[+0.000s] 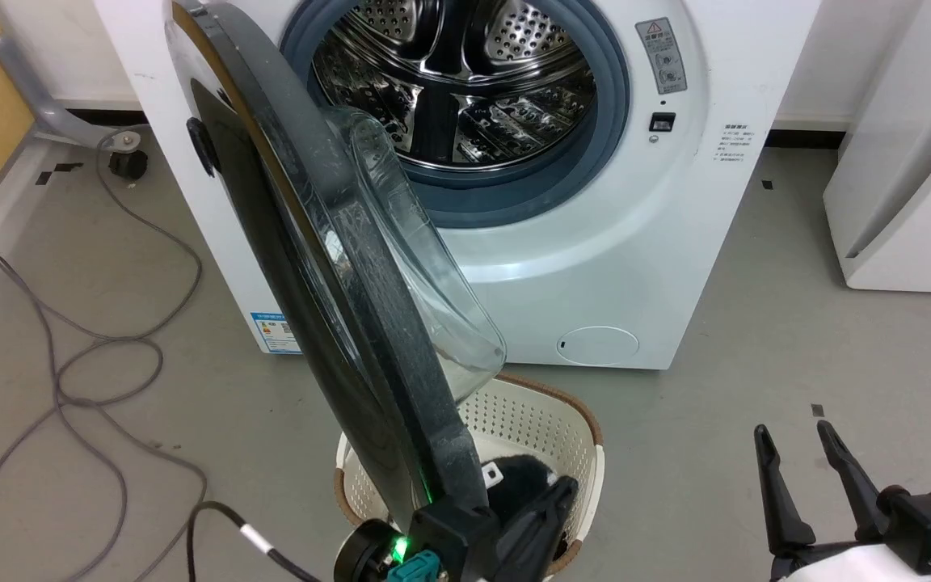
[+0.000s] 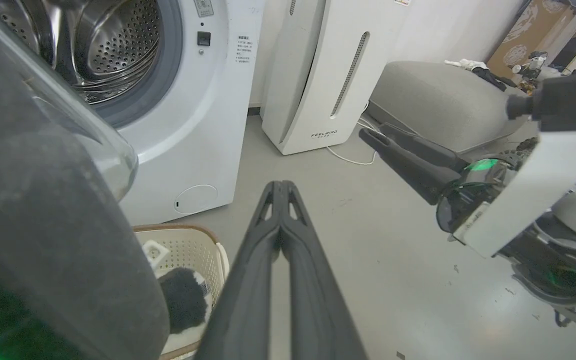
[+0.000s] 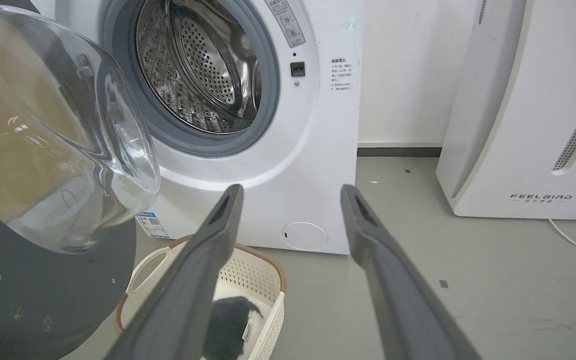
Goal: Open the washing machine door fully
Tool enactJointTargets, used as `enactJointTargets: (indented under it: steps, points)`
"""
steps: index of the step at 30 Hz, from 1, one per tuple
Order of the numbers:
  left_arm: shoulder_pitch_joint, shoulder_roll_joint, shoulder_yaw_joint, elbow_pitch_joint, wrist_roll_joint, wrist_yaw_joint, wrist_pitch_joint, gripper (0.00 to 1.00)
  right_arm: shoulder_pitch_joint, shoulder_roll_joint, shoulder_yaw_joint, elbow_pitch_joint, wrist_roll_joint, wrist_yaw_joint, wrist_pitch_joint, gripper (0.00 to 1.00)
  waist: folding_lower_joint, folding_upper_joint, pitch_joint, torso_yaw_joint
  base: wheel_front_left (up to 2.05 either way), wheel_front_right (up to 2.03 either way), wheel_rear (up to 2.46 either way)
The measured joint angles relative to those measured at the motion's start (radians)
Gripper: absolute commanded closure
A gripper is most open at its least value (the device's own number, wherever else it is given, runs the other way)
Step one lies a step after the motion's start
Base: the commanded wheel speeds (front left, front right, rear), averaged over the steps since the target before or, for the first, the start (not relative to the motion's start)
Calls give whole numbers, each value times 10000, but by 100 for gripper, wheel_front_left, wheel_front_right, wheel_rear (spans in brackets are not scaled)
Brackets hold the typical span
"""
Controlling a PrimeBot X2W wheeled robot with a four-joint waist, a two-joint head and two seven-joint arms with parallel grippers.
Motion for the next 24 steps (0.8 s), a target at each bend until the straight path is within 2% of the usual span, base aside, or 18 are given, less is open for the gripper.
enactJointTargets:
  steps: [5, 12, 24]
  points:
    - [-500, -244, 167, 970, 155, 297, -815, 100, -34, 0, 42, 44, 13, 0, -17, 0, 0, 0, 7, -37, 0, 0, 0]
    - [-947, -343, 345, 1718, 90, 637, -1404, 100, -34, 0, 65, 58, 61, 0, -33, 0, 0, 0, 51, -48, 0, 0, 0]
    - [-905, -374, 370, 1745, 102, 1026, -1657, 100, -31, 0, 63, 59, 54, 0, -31, 0, 0, 0, -64, 0, 0, 0, 0]
